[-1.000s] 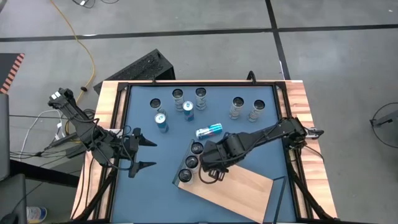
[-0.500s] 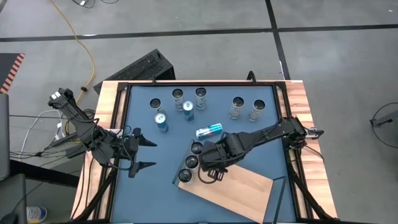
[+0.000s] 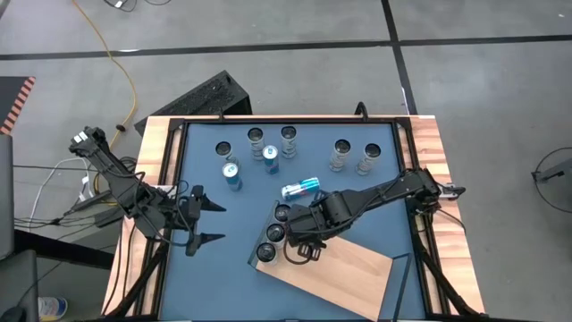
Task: Place canned beverage on shelf
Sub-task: Put the bottom white yellow soda can on the shelf
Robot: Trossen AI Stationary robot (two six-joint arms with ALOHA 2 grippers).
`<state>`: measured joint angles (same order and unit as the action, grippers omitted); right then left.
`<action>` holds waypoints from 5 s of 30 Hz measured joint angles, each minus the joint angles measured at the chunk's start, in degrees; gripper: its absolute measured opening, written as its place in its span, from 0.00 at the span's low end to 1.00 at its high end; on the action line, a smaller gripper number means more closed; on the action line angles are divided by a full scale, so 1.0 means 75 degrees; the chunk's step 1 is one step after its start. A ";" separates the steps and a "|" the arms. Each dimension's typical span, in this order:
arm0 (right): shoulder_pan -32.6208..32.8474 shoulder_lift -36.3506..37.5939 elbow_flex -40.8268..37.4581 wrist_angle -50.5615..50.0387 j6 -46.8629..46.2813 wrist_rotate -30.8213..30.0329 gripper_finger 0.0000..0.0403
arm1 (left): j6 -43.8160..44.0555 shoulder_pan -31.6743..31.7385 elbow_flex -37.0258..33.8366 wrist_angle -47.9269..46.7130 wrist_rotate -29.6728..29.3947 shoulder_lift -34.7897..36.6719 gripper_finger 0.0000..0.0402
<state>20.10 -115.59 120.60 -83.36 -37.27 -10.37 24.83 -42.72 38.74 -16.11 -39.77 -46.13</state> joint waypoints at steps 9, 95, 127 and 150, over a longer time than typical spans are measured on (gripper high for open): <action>-0.0013 0.0017 0.0015 -0.0002 -0.0245 -0.0012 0.86 | -0.0016 0.0000 0.0000 0.0077 0.0014 0.0003 0.87; 0.1986 0.4971 -1.0988 0.9675 -0.3299 -0.6427 0.00 | -0.0150 -0.0055 -0.0003 0.0745 -0.0273 0.0009 0.87; 0.1757 0.2873 -1.0594 1.3027 -0.1974 -0.5677 0.00 | -0.0226 -0.0055 -0.0003 0.0736 -0.0300 0.0007 0.87; 0.1722 0.2873 -1.0212 1.3171 -0.1907 -0.4942 0.00 | -0.0229 -0.0058 -0.0003 0.0703 -0.0274 0.0007 0.87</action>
<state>33.01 -94.04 44.01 15.42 -51.57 -47.43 23.11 -43.16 38.72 -10.83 -41.82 -46.08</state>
